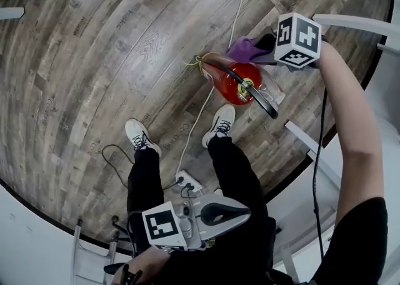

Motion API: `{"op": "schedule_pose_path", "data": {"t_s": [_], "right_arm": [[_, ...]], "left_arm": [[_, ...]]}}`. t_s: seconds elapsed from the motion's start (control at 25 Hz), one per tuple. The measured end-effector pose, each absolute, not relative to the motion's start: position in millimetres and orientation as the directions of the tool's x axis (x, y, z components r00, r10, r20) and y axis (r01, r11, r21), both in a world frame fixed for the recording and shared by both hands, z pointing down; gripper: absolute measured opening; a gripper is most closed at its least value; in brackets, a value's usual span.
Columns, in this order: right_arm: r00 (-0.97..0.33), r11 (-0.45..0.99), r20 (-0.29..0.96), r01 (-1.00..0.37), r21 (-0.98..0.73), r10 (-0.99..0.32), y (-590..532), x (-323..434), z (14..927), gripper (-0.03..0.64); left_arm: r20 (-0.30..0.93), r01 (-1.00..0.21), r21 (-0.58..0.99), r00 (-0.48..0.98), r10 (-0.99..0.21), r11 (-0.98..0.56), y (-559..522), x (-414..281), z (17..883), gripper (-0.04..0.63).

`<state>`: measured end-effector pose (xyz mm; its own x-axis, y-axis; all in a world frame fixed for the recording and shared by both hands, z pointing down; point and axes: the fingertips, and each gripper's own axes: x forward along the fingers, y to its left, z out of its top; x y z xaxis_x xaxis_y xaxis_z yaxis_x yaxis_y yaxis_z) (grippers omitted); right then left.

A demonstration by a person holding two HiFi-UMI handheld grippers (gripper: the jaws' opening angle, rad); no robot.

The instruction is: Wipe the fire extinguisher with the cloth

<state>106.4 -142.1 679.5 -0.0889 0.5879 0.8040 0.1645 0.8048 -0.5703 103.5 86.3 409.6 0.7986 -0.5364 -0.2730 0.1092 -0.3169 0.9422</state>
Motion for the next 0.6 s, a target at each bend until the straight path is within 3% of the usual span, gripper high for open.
{"op": "schedule_pose_path", "data": {"t_s": [0.12,0.28,0.6], "right_arm": [[0.097,0.764,0.814,0.294,-0.574,0.573,-128,96,684,0.063],[0.268,0.716,0.790,0.335,-0.612,0.551,-124,88,711,0.061],[0.445,0.679,0.766,0.376,-0.630,0.464,-120,83,836,0.061]], "left_arm": [[-0.279,0.101,0.941,0.770,-0.574,-0.322,93,92,414,-0.003],[-0.268,0.070,0.943,0.742,-0.615,-0.326,101,78,430,-0.003],[-0.191,-0.031,0.954,0.704,-0.684,-0.298,105,54,489,-0.003]]}}
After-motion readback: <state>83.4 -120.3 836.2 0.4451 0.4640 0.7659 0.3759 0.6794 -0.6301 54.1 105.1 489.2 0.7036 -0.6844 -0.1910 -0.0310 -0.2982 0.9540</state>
